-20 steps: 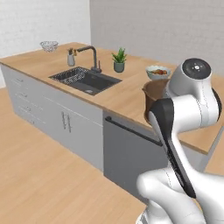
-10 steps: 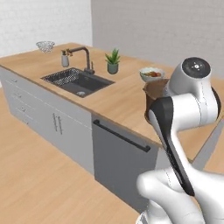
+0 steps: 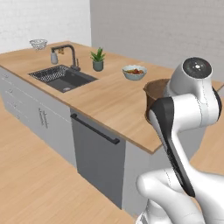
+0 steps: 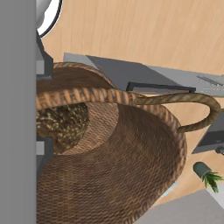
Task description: Open the cabinet, pick up the bread from the cabinet and place it in the basket. Then move the basket to the dining counter.
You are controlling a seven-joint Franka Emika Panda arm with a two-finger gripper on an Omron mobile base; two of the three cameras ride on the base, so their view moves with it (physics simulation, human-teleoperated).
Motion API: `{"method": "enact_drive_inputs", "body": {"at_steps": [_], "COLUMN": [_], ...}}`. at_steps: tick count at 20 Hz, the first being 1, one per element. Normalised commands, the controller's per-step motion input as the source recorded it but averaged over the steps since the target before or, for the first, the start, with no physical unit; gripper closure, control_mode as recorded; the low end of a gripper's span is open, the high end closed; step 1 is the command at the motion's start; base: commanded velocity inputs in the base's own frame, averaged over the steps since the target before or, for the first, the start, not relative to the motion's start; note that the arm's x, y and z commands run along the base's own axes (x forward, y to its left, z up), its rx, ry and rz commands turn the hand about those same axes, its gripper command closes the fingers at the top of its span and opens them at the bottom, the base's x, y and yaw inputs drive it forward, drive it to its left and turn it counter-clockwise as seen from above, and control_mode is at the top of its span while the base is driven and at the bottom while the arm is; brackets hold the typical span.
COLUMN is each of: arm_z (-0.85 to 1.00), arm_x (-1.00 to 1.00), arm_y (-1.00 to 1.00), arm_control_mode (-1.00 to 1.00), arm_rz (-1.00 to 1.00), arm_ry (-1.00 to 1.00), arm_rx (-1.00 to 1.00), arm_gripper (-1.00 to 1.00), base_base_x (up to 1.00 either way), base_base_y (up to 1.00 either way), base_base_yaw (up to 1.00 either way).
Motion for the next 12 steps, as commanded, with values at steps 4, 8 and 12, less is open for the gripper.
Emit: {"method": "enact_drive_inputs", "body": {"at_steps": [4,8,12], "arm_z": [0.0,0.0,0.0], "arm_x": [0.0,0.0,0.0], "arm_y": [0.0,0.0,0.0], "arm_control_mode": [1.0,1.0,1.0], "arm_rz": [0.0,0.0,0.0], "arm_ry": [0.0,0.0,0.0], "arm_rx": [0.0,0.0,0.0], "arm_gripper": [1.0,1.0,1.0], "base_base_x": [0.0,0.0,0.03], "base_base_y": [-1.0,-1.0,-0.95], "base_base_yaw": [0.24,0.28,0.35]}}
